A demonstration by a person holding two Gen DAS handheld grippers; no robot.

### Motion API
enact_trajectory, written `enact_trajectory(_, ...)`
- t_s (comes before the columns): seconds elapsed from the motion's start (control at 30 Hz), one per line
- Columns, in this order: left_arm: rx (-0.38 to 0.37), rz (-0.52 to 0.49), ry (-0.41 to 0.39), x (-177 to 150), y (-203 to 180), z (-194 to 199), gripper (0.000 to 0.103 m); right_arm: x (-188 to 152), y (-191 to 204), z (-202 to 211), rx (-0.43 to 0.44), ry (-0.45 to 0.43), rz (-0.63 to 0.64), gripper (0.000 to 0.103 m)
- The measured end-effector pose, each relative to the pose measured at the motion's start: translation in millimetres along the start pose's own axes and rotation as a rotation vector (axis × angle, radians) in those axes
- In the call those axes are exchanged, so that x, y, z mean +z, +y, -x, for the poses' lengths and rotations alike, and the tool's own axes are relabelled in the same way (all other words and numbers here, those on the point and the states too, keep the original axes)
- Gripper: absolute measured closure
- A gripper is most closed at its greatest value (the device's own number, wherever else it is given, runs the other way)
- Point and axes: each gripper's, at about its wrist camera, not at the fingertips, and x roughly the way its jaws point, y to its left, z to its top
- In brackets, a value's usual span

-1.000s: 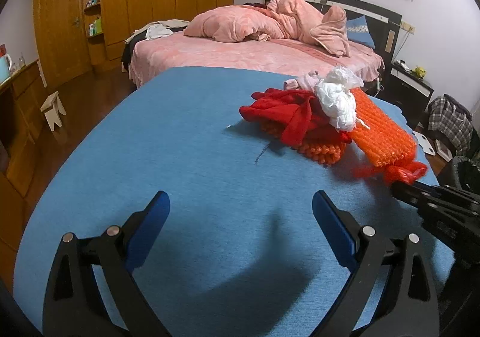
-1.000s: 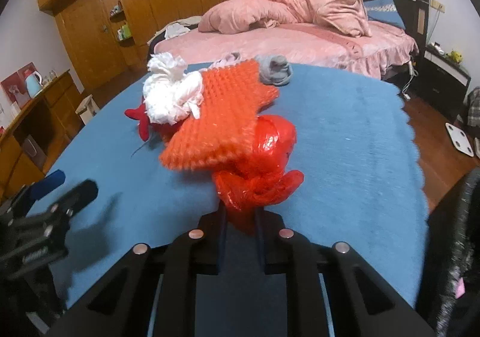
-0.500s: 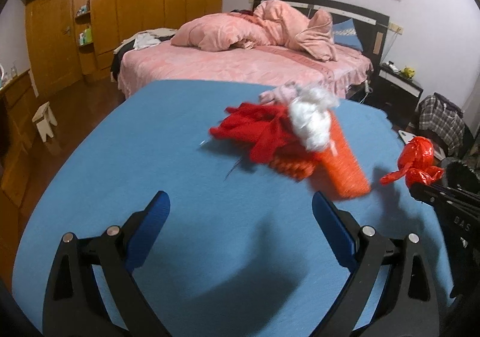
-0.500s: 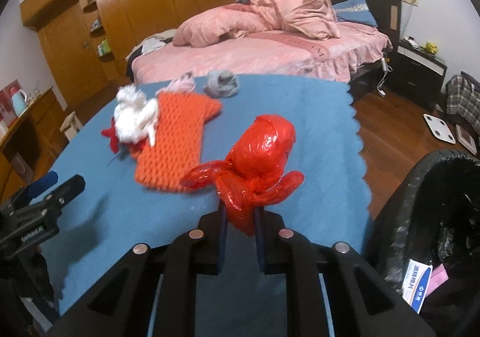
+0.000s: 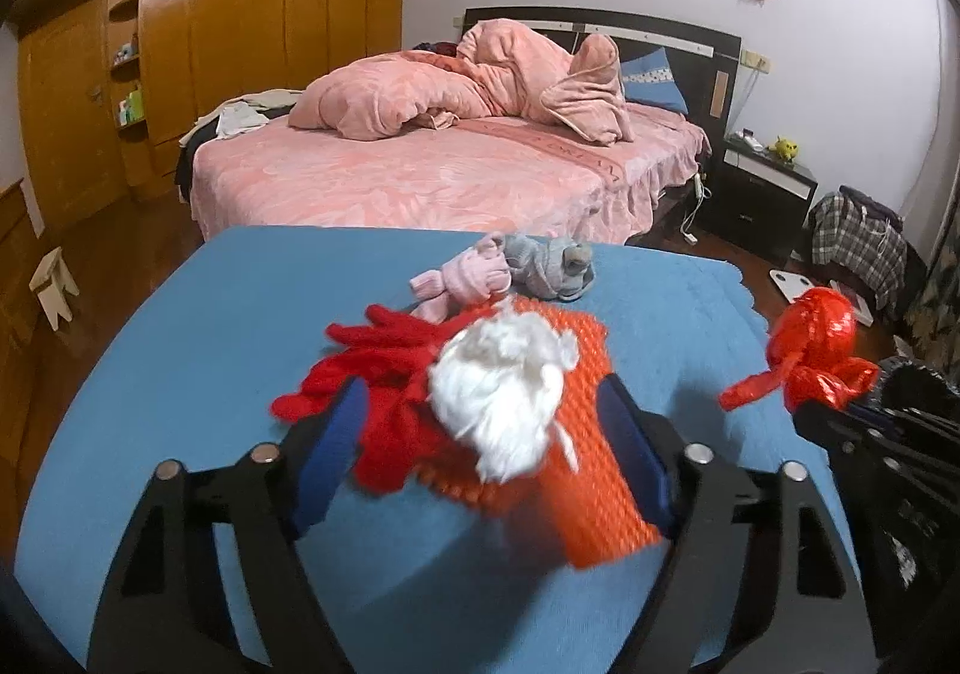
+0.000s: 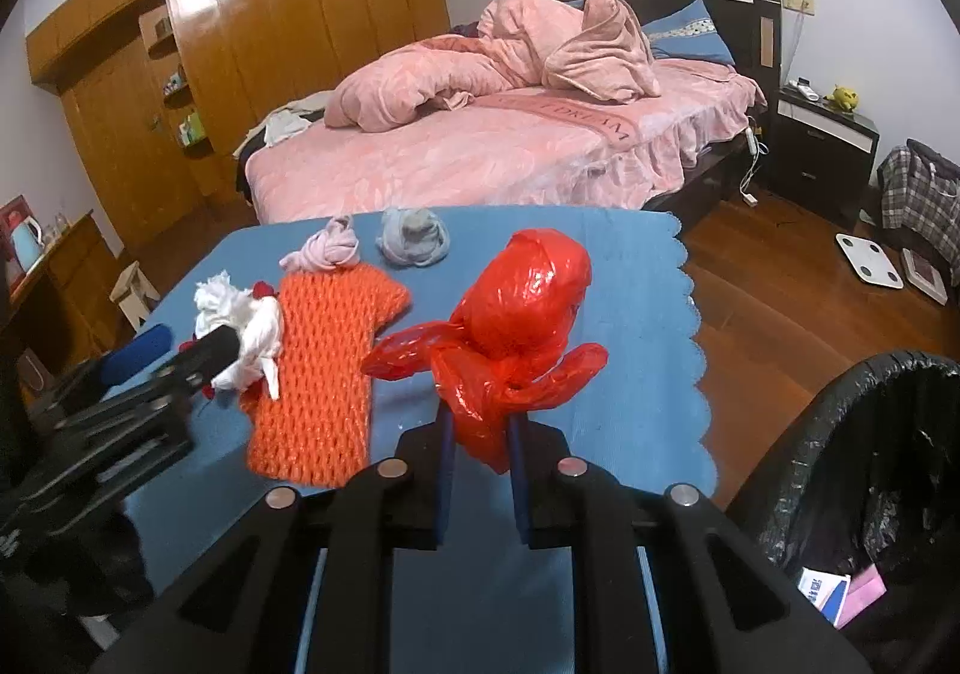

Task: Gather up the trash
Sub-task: 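Grasp the white tissue ball with the left tool while the right tool holds the red bag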

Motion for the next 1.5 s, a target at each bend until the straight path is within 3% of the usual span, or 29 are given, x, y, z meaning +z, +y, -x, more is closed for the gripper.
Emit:
enact_trajectory(0.13,-0.006,-0.022,0.042,0.0,-5.9,-18.3,0.064,-2.3,-5.0,0.0,0.001,0.012,-0.016,0.087)
enact_trajectory(0.27,-0.007,-0.017,0.016,-3.3,-7.4,-10.4,0.071,-3.9,-8.6,1.8,0.005,0.012,-0.027,0.087)
enact_trajectory(0.67,-0.063,0.011,-0.090,-8.8,-12.2,65.9,0.072,-6.0,-7.8,31.8,0.028,-0.034,-0.023,0.087)
enact_trajectory(1.13,-0.094,-0.063,0.013,-57.6,-29.4,73.1,0.072,-45.4,-7.9,33.1,0.029,0.051,0.010,0.087)
enact_trajectory(1.37,-0.071,-0.060,0.050,-73.0,-27.5,67.8,0.042,-54.2,-6.3,32.3,0.032,0.069,0.020,0.087)
enact_trajectory(1.5,-0.068,-0.052,0.042,-72.1,-25.8,67.1,0.042,-56.4,-7.2,33.1,0.030,0.071,0.022,0.087)
